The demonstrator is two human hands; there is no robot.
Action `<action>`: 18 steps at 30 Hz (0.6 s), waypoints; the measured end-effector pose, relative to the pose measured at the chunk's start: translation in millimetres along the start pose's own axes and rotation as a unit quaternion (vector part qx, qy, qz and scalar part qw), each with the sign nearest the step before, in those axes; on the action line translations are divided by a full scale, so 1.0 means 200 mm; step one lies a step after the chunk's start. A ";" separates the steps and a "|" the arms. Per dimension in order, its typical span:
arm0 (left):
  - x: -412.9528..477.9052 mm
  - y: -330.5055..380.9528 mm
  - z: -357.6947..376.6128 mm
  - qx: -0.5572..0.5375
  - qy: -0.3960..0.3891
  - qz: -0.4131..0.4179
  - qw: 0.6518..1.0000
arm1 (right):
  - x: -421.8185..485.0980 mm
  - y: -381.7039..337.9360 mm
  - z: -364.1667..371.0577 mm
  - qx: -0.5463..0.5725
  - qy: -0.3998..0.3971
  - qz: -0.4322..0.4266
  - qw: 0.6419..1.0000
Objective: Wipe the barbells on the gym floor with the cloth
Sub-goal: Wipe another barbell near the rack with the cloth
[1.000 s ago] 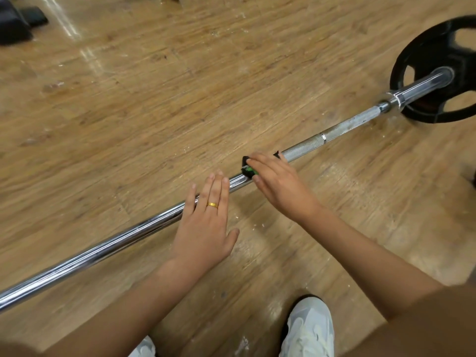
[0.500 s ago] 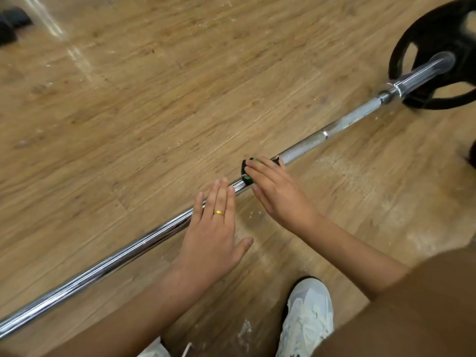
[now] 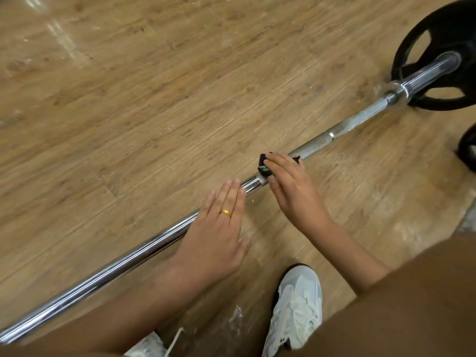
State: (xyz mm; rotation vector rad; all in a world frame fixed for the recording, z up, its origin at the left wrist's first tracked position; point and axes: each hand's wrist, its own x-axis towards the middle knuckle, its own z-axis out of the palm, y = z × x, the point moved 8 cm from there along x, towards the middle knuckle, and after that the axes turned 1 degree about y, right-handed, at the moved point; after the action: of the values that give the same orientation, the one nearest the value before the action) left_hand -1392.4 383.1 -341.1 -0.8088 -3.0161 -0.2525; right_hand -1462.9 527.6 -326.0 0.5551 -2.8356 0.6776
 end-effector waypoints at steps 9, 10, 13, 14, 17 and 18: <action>-0.07 0.08 0.04 0.011 -0.015 0.034 0.999 | -0.09 -0.04 -0.01 -0.011 -0.016 -0.060 0.998; -0.08 0.09 0.05 0.016 -0.014 0.038 0.999 | -0.08 -0.03 -0.02 -0.019 -0.014 -0.066 0.998; -0.09 0.10 0.06 0.036 -0.011 0.040 0.999 | -0.10 0.00 -0.03 -0.014 0.005 -0.035 0.999; -0.09 0.10 0.06 0.044 -0.012 0.040 0.998 | -0.11 0.00 -0.02 -0.001 0.014 -0.011 1.000; -0.09 0.11 0.07 0.058 -0.008 0.044 0.997 | -0.15 -0.04 0.00 0.033 0.034 0.035 0.998; -0.09 0.12 0.08 0.059 -0.007 0.043 0.997 | -0.16 -0.06 0.02 0.033 0.031 0.026 0.999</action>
State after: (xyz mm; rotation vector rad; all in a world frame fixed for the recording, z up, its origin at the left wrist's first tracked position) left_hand -1364.9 396.2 -353.5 -0.9297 -2.9665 -0.0658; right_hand -1429.2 526.5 -331.9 0.4643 -2.7875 0.7860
